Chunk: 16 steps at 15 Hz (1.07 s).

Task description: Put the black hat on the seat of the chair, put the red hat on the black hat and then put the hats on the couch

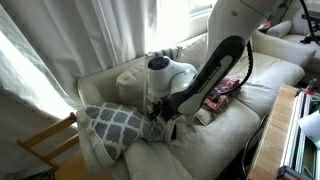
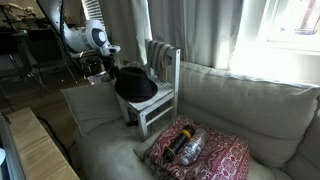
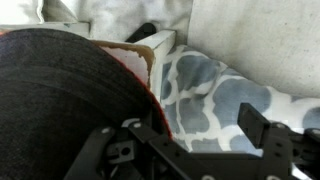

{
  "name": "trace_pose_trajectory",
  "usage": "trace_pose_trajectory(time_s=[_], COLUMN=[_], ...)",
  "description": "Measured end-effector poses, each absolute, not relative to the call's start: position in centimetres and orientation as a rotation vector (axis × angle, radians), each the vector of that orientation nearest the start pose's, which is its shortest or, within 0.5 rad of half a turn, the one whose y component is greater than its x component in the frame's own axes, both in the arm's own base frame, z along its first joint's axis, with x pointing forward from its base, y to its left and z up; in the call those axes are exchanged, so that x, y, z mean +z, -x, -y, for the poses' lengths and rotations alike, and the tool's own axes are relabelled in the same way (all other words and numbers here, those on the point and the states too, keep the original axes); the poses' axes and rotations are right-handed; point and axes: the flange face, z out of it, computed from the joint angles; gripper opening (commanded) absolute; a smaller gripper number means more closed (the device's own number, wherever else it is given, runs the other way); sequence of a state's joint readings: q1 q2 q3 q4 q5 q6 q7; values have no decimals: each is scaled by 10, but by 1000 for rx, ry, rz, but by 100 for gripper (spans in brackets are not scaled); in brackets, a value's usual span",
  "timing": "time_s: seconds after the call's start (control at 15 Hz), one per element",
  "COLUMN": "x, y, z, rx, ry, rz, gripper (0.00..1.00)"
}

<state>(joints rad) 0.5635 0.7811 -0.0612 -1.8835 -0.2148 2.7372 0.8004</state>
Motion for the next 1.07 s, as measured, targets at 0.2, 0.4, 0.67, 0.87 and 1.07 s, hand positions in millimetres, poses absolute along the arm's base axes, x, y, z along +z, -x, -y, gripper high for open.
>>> trace_pose_trajectory(time_s=[0.2,0.4,0.67,0.87,1.07], x=[90,87,89,90,91], y=[-544,-544,-546,-547,-548], z=[-308,-307,-306,-304,-303], rx=[-255,-280,-313,-327,-336], ry=[3201,3214,3228,3236,3242], rz=[-117,-103,-91,-87,-85], gripper=[45,23,4,1,1])
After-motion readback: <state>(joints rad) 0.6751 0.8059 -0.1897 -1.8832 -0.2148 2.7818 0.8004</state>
